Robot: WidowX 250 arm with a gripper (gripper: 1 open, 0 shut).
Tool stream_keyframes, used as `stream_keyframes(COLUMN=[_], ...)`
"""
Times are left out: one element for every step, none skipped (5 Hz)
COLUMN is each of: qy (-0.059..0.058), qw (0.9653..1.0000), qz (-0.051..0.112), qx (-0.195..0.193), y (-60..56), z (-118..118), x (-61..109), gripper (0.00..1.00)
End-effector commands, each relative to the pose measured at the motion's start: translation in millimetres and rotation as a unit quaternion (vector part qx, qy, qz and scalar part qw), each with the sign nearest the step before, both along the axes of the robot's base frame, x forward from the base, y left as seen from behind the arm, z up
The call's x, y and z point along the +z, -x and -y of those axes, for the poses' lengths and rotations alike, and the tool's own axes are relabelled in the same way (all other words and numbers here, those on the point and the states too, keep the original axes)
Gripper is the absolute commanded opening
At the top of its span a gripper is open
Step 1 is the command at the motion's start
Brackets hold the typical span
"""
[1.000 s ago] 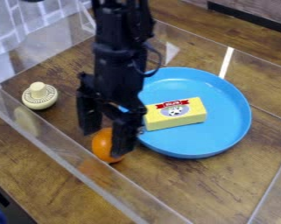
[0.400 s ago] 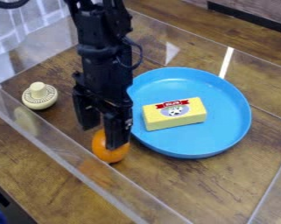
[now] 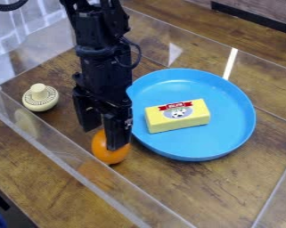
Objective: Put the orange ball in the blue tray
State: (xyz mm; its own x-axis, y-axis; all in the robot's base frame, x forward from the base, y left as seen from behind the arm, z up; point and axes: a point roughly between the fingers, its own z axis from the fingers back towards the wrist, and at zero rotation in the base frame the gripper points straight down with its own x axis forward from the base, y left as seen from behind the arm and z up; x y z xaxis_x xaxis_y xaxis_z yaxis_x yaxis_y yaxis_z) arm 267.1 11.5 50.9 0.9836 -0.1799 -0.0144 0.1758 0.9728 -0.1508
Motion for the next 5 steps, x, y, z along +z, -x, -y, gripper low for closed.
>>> stream_keyframes(qy=[0.002, 0.005, 0.008, 0.012, 0.015], qw=[0.9999, 0.9998, 0.9997, 0.9997, 0.9996], qz=[0.015, 0.017, 0.019, 0.02, 0.023], qx=[0.008, 0.009, 0.01, 0.009, 0.007], y=[-2.6, -2.1, -0.9, 0.1, 1.2], z=[-6.0, -6.5, -7.4, -6.9, -6.5], x=[3.9, 2.1, 1.6, 0.2, -0.1], gripper=[1.0, 1.0, 1.0, 1.0, 0.0])
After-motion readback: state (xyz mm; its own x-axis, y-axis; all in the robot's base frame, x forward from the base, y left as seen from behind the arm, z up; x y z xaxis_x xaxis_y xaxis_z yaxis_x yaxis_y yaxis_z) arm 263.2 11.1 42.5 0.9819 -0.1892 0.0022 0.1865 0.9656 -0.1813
